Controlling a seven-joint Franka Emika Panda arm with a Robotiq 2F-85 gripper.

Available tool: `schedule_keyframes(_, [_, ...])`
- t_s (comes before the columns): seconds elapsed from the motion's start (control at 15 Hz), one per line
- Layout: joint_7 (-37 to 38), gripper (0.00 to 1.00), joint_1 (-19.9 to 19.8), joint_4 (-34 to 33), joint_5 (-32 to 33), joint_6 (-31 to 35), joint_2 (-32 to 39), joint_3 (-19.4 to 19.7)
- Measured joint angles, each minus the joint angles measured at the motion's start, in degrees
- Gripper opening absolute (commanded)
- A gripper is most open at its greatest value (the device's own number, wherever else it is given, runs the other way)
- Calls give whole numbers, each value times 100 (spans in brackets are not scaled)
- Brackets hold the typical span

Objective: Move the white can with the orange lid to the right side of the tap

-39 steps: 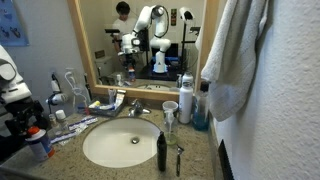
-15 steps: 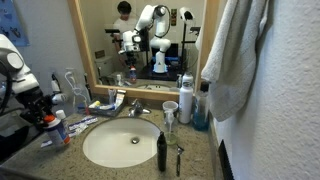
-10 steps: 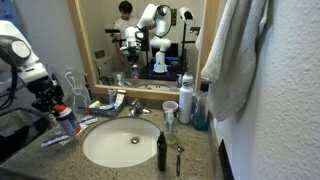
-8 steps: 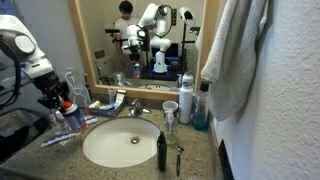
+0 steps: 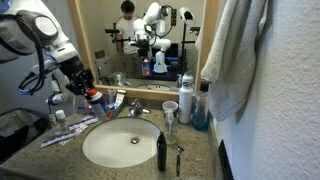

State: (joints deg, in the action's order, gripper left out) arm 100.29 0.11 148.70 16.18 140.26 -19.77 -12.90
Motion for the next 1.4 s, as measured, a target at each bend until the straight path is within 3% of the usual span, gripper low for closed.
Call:
schedule_keyframes(0.6, [-457, 25, -706, -581, 551, 7, 166, 464])
schedule_keyframes(1.4, [-804, 25, -755, -1703, 923, 388, 1572, 836])
